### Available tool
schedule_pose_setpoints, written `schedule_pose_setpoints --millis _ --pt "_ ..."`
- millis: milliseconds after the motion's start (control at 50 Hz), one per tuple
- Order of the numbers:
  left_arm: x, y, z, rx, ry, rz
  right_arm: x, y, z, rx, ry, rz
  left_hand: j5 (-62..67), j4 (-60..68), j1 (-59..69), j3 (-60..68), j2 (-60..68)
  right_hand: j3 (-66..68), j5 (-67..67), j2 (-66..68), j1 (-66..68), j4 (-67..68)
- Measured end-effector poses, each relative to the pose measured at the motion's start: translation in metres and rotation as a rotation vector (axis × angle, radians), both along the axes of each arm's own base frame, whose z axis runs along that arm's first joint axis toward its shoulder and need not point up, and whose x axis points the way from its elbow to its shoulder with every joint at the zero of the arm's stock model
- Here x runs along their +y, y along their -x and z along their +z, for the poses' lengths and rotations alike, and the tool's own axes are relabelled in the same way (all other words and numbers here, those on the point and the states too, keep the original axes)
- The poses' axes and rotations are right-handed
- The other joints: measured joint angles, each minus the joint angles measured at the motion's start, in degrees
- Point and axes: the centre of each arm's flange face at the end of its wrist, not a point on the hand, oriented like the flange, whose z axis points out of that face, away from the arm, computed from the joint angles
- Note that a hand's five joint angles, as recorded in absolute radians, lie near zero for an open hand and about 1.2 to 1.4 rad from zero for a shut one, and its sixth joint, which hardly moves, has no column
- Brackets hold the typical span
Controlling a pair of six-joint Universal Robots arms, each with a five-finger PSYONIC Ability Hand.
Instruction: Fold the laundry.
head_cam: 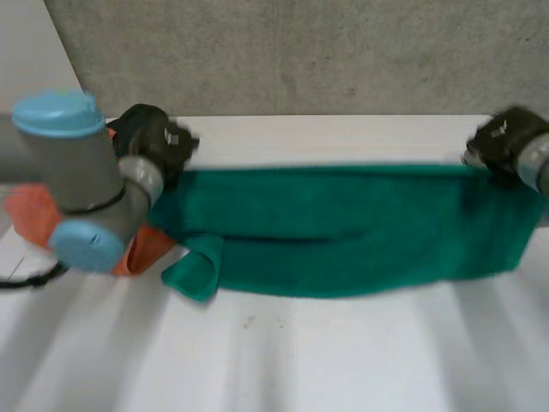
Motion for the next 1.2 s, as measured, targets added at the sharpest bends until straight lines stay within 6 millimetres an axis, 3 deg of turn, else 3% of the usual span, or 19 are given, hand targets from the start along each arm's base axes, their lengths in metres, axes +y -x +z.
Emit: schedule_pose_setpoints --millis 60,80,140,160,200,260,360,460,620,700,800,820,900,980,1020,1040,1100,1200 --pt "-0.025 0.01 0.03 0.04 0.191 0.006 -0.025 -0.013 0.019 -0.044 0.209 0.005 0.0 0.0 0.0 0.0 0.0 0.0 0.0 0.0 0.0 0.0" --pt "-0.036 0.014 0.051 0.072 0.311 0.016 -0.033 -0.017 0.029 -0.065 0.296 0.008 0.0 0.0 0.0 0.0 0.0 0.0 0.0 0.0 0.0 0.0" --pt "-0.047 0.017 0.085 0.128 0.488 0.036 -0.046 -0.024 0.055 -0.113 0.491 0.011 0.0 0.0 0.0 0.0 0.0 0.0 0.0 0.0 0.0 0.0" --pt "-0.051 0.017 0.115 0.183 0.634 0.058 -0.052 -0.028 0.08 -0.157 0.666 0.012 0.0 0.0 0.0 0.0 0.0 0.0 0.0 0.0 0.0 0.0" --pt "-0.05 0.016 0.144 0.247 0.774 0.08 -0.053 -0.031 0.107 -0.201 0.831 0.012 0.0 0.0 0.0 0.0 0.0 0.0 0.0 0.0 0.0 0.0" --pt "-0.046 0.013 0.163 0.307 0.863 0.095 -0.049 -0.033 0.123 -0.231 0.932 0.016 0.0 0.0 0.0 0.0 0.0 0.0 0.0 0.0 0.0 0.0" --pt "-0.043 0.01 0.161 0.344 0.857 0.092 -0.044 -0.038 0.127 -0.25 0.976 0.027 0.0 0.0 0.0 0.0 0.0 0.0 0.1 0.0 0.0 0.0" --pt "-0.036 0.002 0.122 0.355 0.7 0.073 -0.039 -0.044 0.09 -0.231 0.849 0.043 0.0 0.0 0.0 0.0 0.0 0.0 0.3 0.0 0.0 0.0" --pt "-0.02 -0.004 0.026 0.258 0.418 0.051 -0.033 -0.042 -0.003 -0.207 0.52 0.057 0.5 0.0 0.0 0.0 0.0 0.0 0.3 0.0 0.0 0.0" --pt "-0.008 -0.005 -0.035 0.18 0.259 0.031 -0.025 -0.039 -0.06 -0.196 0.303 0.054 0.5 0.0 0.0 0.0 0.0 0.0 0.3 0.0 0.0 0.0" --pt "0.009 -0.01 -0.08 0.106 0.114 0.027 -0.015 -0.037 -0.09 -0.177 0.159 0.045 0.5 0.0 0.0 0.0 0.0 0.0 0.3 0.0 0.0 0.0" --pt "0.015 -0.012 -0.086 0.088 0.083 0.028 -0.004 -0.034 -0.102 -0.158 0.06 0.038 0.5 0.0 0.0 0.0 0.0 0.0 0.3 0.0 0.0 0.0" --pt "0.041 -0.023 -0.09 0.01 -0.02 0.032 0.02 -0.028 -0.108 -0.122 -0.092 0.028 0.5 0.0 0.0 0.0 0.0 0.0 0.3 0.0 0.0 0.0" --pt "0.085 -0.041 -0.081 -0.112 -0.149 0.026 0.054 -0.009 -0.094 -0.07 -0.26 -0.004 0.5 0.0 0.0 0.0 0.0 0.0 0.3 0.0 0.0 0.0" --pt "0.096 -0.046 -0.079 -0.139 -0.178 0.023 0.065 0.0 -0.087 -0.045 -0.307 -0.018 0.5 0.0 0.0 0.0 0.0 0.0 0.3 0.0 0.0 0.0" --pt "0.119 -0.055 -0.074 -0.196 -0.244 0.013 0.08 0.012 -0.08 -0.008 -0.365 -0.032 0.5 0.0 0.0 0.0 0.0 0.0 0.3 0.0 0.0 0.0" --pt "0.151 -0.067 -0.069 -0.267 -0.345 -0.002 0.106 0.032 -0.07 0.079 -0.449 -0.034 0.5 0.0 0.0 0.0 0.0 0.0 0.3 0.0 0.0 0.0" --pt "0.186 -0.079 -0.065 -0.339 -0.478 -0.027 0.13 0.049 -0.066 0.196 -0.508 0.009 0.5 0.0 0.0 0.0 0.0 0.0 0.3 0.0 0.0 0.0"
